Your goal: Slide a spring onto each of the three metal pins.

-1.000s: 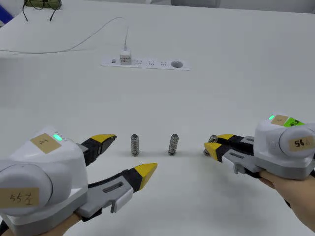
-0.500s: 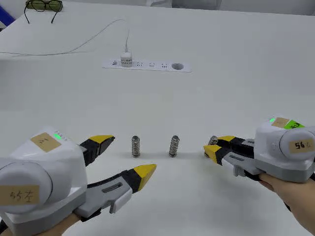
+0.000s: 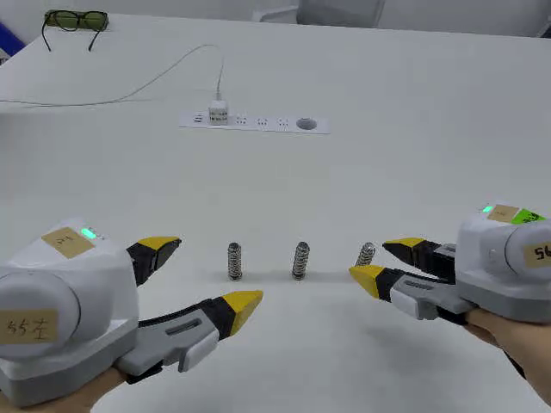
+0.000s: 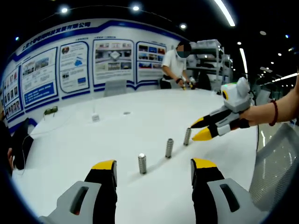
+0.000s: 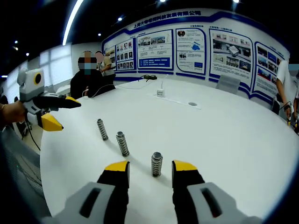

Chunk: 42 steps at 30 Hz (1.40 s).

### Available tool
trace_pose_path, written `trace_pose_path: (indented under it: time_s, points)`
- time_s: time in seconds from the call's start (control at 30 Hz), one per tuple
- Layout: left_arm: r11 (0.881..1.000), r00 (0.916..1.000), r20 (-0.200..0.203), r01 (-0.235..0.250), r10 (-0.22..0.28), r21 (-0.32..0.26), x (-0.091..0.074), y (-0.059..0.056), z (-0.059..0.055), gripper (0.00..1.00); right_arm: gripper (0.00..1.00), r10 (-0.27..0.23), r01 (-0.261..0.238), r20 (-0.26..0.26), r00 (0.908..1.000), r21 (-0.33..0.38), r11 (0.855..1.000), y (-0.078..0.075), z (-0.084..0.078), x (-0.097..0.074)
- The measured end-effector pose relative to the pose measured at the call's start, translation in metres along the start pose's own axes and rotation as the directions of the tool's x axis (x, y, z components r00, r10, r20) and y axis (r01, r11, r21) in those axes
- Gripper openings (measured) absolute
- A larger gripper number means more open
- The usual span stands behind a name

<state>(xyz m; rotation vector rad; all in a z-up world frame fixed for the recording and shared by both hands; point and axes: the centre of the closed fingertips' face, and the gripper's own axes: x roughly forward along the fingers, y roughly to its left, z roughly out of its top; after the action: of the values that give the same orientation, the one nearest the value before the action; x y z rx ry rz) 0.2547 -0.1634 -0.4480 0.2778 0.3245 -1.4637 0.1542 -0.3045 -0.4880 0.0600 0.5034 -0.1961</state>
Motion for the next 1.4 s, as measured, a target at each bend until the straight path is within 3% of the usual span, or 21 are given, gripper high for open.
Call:
trace_pose_path:
  time_s: [0.27,0.8,1.2,1.4]
  points:
    - [1.000,0.9995,-0.032,-0.005,0.004,-0.014,-0.006,0.002,-0.006,0.72,0.49,0.014,-0.013,-0.024,0.9996,0.039,0.999,0.012,-0.001,-0.021]
    - [0.999,0.9976,-0.069,-0.002,-0.001,-0.039,-0.022,-0.004,-0.015,0.82,0.64,0.024,-0.024,0.001,0.9997,0.089,0.996,0.028,0.009,-0.059]
    - [0.999,0.9959,-0.091,-0.006,0.001,-0.054,-0.033,-0.006,-0.024,0.88,0.72,0.022,-0.023,0.003,0.9997,0.118,0.993,0.034,0.002,-0.069]
    - [0.999,0.9955,-0.094,-0.010,0.005,-0.051,-0.035,-0.006,-0.023,0.91,0.76,0.026,-0.026,0.002,0.9997,0.125,0.992,0.039,-0.003,-0.071]
